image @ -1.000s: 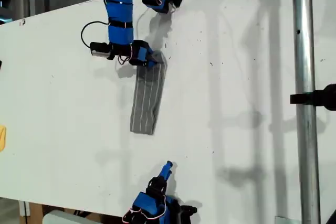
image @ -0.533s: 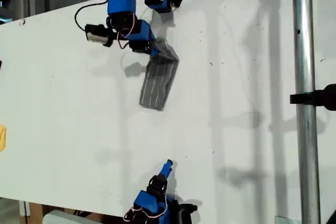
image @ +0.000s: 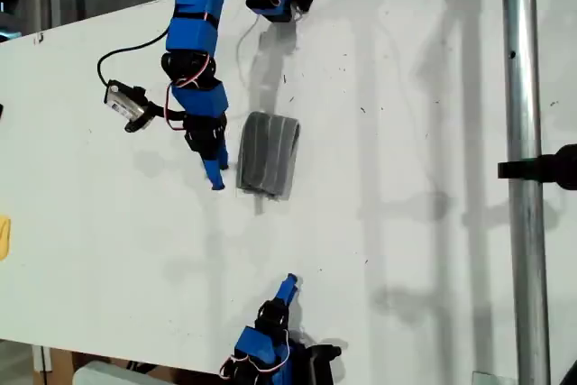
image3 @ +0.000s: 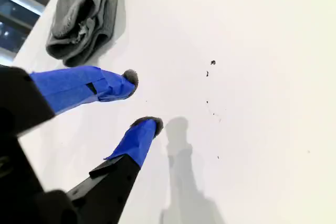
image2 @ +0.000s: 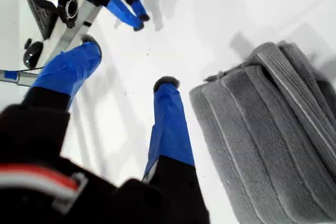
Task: Grasp corners of a towel and fold twice.
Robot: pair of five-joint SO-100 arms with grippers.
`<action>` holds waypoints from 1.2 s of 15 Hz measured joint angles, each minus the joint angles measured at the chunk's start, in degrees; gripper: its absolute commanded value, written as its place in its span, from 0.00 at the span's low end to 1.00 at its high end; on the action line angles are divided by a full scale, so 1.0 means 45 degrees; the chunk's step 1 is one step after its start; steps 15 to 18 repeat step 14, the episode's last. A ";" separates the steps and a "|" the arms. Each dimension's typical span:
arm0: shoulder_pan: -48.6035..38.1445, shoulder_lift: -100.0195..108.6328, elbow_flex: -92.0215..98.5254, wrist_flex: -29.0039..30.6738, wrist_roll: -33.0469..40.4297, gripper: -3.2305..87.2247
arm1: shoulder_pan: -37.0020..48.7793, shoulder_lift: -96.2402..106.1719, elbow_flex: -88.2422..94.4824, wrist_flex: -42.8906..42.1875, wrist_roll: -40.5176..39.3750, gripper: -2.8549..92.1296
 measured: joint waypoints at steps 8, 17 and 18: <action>0.1016 0.0000 0.0000 0.0176 0.5352 0.17 | -0.2344 1.5801 1.3516 0.4785 0.3613 0.03; 0.0957 0.0000 0.0000 0.0176 0.5430 0.17 | 0.0254 1.8594 1.5527 0.7617 0.3281 0.08; 0.0957 0.0000 0.0000 0.0176 0.5430 0.17 | 0.0254 1.8594 1.5527 0.7617 0.3281 0.08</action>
